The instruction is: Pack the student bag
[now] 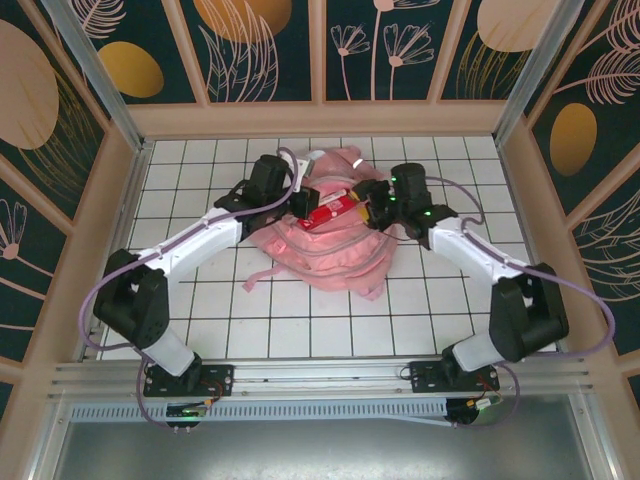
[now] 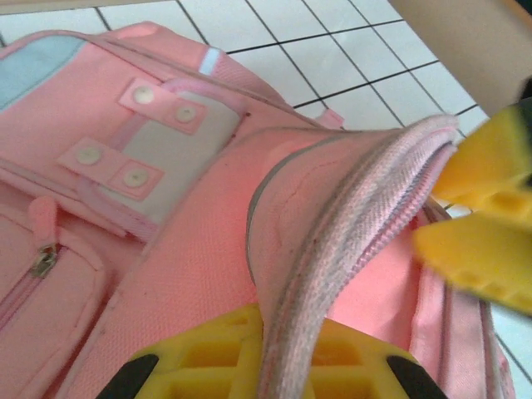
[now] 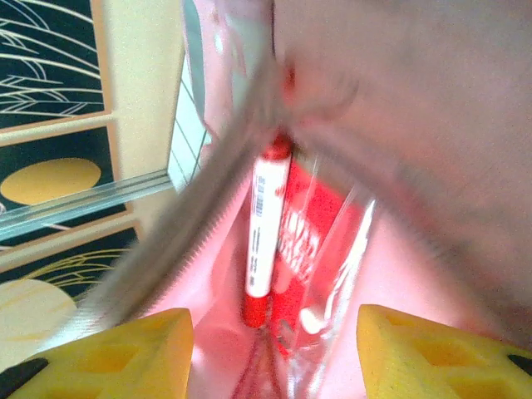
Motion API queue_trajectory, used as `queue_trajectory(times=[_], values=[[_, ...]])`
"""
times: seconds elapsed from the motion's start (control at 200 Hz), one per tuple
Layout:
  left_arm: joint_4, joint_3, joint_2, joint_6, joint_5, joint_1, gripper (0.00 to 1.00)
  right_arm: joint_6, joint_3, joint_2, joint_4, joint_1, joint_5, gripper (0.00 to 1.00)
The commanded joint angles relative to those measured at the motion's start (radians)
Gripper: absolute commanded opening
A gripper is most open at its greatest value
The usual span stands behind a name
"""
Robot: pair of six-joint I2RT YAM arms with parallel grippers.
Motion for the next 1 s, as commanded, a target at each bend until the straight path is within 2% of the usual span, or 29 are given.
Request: queue_trajectory(times=[0.0,0.055,0.12,0.195,0.285,0.33,0.385,0.475,0.571,0.621,0.656,0.766,0.871,0.926,0.996], values=[[0.043,-0.032,-0.107,0.043,-0.099,0.030,0.00,-0.259,-0.030,-0.044,-0.129,-0.063,-0.003,0.54],[0.019,-0.077,-0.146,0.069,-0.148,0.032,0.00,-0.343,-0.023,-0.022,-0.140,-0.069,-0.025,0.54],[0.009,-0.137,-0.206,0.090,-0.183,0.034,0.00,-0.417,-0.020,0.023,-0.079,-0.056,-0.111,0.53],[-0.001,-0.205,-0.272,0.107,-0.196,0.034,0.00,-0.422,-0.027,0.083,0.037,-0.016,-0.192,0.50],[-0.020,-0.269,-0.329,0.097,-0.180,0.035,0.00,-0.416,0.011,0.189,0.099,0.039,-0.199,0.43],[-0.009,-0.294,-0.339,0.102,-0.105,0.034,0.00,-0.422,0.033,0.248,0.132,0.068,-0.198,0.40],[0.028,-0.317,-0.326,0.105,0.048,0.034,0.00,-0.432,0.052,0.310,0.188,0.091,-0.180,0.37],[0.126,-0.313,-0.240,0.023,0.255,0.027,0.00,-0.421,0.062,0.386,0.281,0.082,-0.164,0.36],[0.209,-0.261,-0.108,-0.078,0.273,-0.001,0.09,-0.408,0.072,0.454,0.396,0.035,-0.209,0.32],[0.240,-0.206,-0.036,-0.098,0.301,-0.017,0.16,-0.423,0.095,0.498,0.462,0.009,-0.280,0.18],[0.254,-0.162,0.012,-0.103,0.327,-0.028,0.19,-0.439,0.120,0.525,0.487,-0.006,-0.324,0.15],[0.236,-0.008,0.157,-0.099,0.412,-0.055,0.32,-0.478,0.213,0.592,0.484,-0.056,-0.376,0.18],[0.178,0.111,0.217,-0.076,0.477,-0.057,0.44,-0.515,0.244,0.591,0.435,-0.108,-0.357,0.20],[0.114,0.149,0.211,-0.008,0.493,-0.056,0.49,-0.541,0.235,0.567,0.402,-0.145,-0.345,0.23],[-0.010,0.177,0.171,0.151,0.482,-0.055,0.54,-0.592,0.208,0.512,0.333,-0.197,-0.320,0.29]])
